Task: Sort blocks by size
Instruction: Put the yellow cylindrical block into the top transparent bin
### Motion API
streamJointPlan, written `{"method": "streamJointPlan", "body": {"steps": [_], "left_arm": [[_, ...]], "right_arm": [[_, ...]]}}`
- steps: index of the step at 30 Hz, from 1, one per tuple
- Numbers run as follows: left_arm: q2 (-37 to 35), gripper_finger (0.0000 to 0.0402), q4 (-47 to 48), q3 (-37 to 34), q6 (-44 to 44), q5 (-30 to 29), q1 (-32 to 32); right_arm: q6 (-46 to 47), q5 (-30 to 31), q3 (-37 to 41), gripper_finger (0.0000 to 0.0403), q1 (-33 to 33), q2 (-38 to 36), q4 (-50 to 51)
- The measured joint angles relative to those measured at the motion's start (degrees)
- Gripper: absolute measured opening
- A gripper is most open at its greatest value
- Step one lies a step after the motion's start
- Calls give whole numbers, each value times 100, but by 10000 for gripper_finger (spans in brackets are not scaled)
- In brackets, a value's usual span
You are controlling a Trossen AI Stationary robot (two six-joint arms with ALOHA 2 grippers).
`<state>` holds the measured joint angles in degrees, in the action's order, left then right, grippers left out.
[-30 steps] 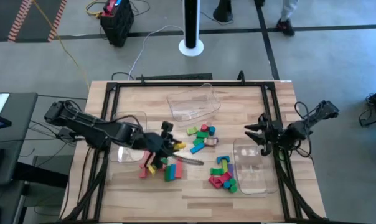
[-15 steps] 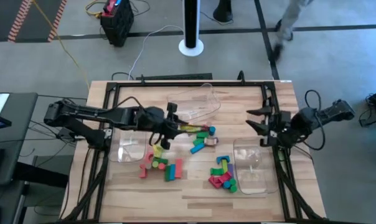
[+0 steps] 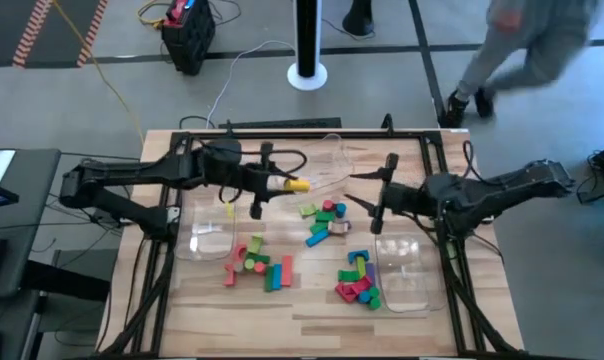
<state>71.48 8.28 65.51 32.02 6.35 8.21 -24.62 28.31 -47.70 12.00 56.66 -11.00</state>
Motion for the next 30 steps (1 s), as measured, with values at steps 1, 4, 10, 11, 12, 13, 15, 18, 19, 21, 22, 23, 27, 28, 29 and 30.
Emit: {"method": "streamJointPlan", "body": {"steps": [1, 4, 10, 11, 12, 13, 15, 18, 19, 21, 22, 23, 27, 28, 29, 30], "left_arm": [[-37, 128, 18, -69, 41, -4, 101], [-28, 128, 120, -226, 25, -32, 553], [593, 128, -54, -410, -253, 230, 1490], [757, 128, -145, -410, -294, 282, 1588], [905, 128, -208, -409, -336, 331, 1679], [1065, 128, -171, -403, -353, 431, 1766], [1400, 128, 19, -295, -383, 574, 1872], [1892, 128, 464, -59, -382, 634, 1943], [2061, 128, 622, 35, -370, 642, 1948], [2355, 130, 858, 192, -330, 645, 1952], [2482, 133, 991, 273, -324, 649, 1952], [2598, 137, 1081, 366, -332, 649, 1952], [2932, 166, 1272, 653, -414, 641, 1952], [2976, 173, 1278, 695, -418, 614, 1951], [2990, 180, 1285, 726, -419, 587, 1952], [2989, 187, 1295, 756, -421, 583, 1950]], "right_arm": [[72, 4, -6, 244, -32, -2, 54], [403, 37, -9, 244, -120, -83, 502], [974, 38, -9, 244, -119, -285, 1137], [1003, 37, -9, 244, -104, -312, 1187], [1009, 39, -9, 244, -79, -334, 1217], [1014, 39, -9, 244, -43, -358, 1238], [1018, 39, -9, 244, 22, -422, 1279], [1021, 42, -9, 244, 82, -489, 1403], [1025, 39, -9, 244, 84, -522, 1474], [1083, 46, -5, 244, 68, -539, 1588], [1113, 47, -5, 244, 51, -541, 1603], [1116, 50, -5, 244, 34, -541, 1661], [1217, 65, -5, 244, 23, -537, 1823], [1258, 66, -5, 244, 24, -539, 1881], [1295, 66, -5, 244, 29, -539, 1940], [1353, 66, -5, 244, 38, -539, 2023]]}}
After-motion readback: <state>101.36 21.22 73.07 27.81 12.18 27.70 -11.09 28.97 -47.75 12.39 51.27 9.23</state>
